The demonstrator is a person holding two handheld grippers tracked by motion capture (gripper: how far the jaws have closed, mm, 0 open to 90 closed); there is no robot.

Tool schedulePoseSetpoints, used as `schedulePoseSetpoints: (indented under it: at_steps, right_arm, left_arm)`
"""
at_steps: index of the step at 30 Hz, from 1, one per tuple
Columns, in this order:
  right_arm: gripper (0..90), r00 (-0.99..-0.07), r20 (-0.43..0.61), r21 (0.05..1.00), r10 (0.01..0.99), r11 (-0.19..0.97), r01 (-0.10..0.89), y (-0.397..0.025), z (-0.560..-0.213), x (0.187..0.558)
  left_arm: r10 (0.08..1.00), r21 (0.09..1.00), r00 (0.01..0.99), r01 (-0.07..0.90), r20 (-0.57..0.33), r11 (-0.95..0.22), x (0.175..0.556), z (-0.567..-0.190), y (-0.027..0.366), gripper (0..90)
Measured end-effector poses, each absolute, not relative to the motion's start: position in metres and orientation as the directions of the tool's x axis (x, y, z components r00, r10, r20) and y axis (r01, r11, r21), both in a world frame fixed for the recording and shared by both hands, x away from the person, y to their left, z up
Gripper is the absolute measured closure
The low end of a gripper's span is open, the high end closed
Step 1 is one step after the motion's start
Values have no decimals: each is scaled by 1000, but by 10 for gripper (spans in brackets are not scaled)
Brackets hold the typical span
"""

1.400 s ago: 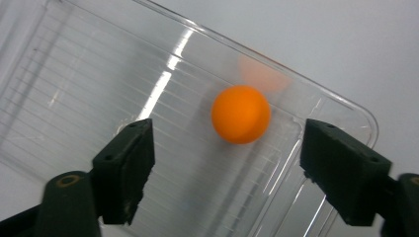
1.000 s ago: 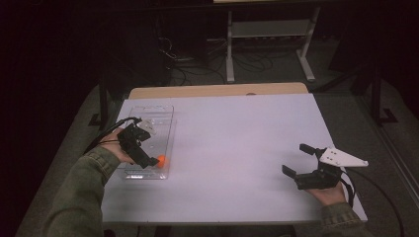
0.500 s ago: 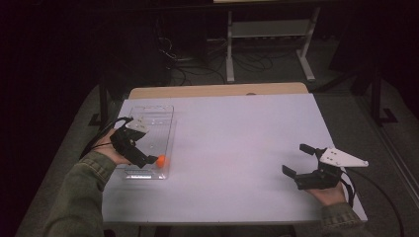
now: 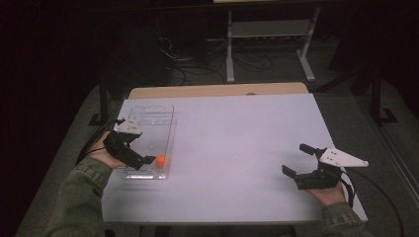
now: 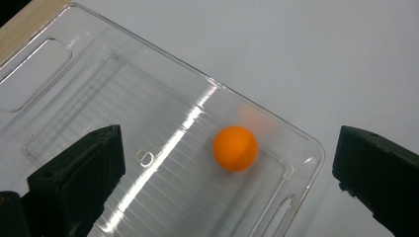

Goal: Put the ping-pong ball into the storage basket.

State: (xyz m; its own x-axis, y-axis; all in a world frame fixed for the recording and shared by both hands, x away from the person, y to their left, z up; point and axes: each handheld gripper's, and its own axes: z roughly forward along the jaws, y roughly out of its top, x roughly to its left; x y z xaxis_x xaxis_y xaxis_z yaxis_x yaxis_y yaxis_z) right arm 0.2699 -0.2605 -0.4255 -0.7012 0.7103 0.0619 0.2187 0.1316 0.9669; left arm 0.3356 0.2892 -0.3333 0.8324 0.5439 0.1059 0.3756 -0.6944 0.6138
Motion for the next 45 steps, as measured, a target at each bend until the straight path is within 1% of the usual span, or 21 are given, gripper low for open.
schedulePoseSetpoints:
  at_steps: [14,17,33,45]
  right_arm:
    - [0,-702,61,967,710,132,218,-261,-426,270]
    - [0,-702,60,967,710,132,217,-261,-425,270]
    - [0,-703,60,967,709,134,217,-261,-426,270]
    - [0,-702,60,966,710,134,219,-261,-426,269]
  left_arm:
    - [578,661,807,372,116,-652,327,-333,297,0]
    - [597,689,795,373,107,-621,324,-333,303,0]
    - [648,760,757,374,81,-532,312,-346,314,0]
    - [672,790,738,375,61,-484,301,-354,324,0]
